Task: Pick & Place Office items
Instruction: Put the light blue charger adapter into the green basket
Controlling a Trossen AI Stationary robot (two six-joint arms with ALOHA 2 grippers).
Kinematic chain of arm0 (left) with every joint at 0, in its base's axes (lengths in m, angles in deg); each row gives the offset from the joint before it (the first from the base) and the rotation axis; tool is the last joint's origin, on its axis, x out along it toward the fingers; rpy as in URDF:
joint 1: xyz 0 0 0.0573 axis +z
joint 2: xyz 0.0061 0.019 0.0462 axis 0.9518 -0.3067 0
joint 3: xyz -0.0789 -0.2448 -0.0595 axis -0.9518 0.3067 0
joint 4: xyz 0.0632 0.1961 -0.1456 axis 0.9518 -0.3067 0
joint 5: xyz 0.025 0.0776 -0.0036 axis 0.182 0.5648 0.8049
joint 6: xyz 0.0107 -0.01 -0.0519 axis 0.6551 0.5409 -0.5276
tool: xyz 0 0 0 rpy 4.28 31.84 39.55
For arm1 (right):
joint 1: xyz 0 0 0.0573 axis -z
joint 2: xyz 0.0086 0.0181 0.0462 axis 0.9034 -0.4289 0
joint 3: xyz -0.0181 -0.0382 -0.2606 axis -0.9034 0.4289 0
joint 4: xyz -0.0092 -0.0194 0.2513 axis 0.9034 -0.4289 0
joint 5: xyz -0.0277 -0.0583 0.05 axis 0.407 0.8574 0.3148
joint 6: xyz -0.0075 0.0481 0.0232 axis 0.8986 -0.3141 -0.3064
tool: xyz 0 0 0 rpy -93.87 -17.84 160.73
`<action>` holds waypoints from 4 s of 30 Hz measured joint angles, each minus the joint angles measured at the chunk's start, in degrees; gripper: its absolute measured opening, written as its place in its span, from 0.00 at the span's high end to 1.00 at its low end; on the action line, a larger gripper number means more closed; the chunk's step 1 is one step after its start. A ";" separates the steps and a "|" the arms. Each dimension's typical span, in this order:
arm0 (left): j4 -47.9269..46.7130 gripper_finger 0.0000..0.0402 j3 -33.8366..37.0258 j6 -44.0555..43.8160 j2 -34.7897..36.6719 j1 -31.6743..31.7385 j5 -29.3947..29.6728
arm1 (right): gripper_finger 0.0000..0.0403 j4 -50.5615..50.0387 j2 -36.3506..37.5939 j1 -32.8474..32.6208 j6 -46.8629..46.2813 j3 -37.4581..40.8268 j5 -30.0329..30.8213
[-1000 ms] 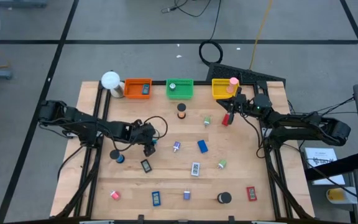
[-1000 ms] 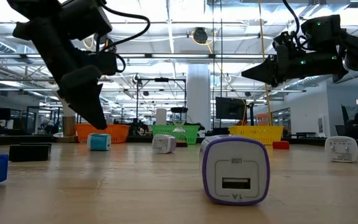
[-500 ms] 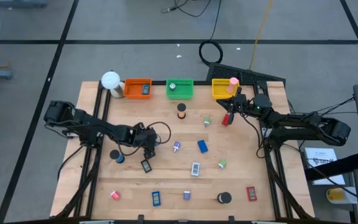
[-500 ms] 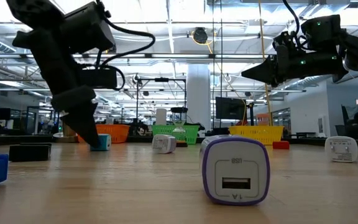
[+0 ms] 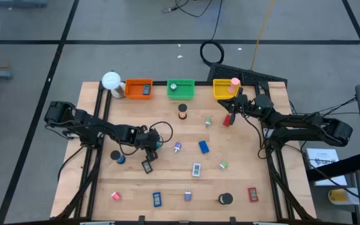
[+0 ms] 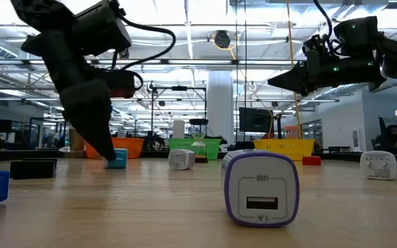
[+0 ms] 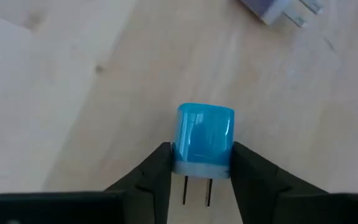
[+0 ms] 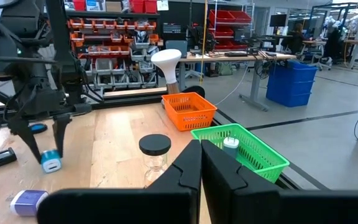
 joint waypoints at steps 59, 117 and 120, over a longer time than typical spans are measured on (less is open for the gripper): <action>-72.53 0.48 -50.94 13.83 -40.47 14.78 -20.82 | 1.00 0.83 0.00 -0.01 -0.18 0.02 -0.04; -30.29 0.51 -15.96 -23.59 5.44 3.81 -0.40 | 1.00 -11.00 -9.02 -8.18 5.98 -8.59 -20.90; -30.86 0.41 -15.94 -23.72 5.31 4.95 -1.70 | 1.00 -10.01 -9.69 -8.20 6.06 -8.59 -20.92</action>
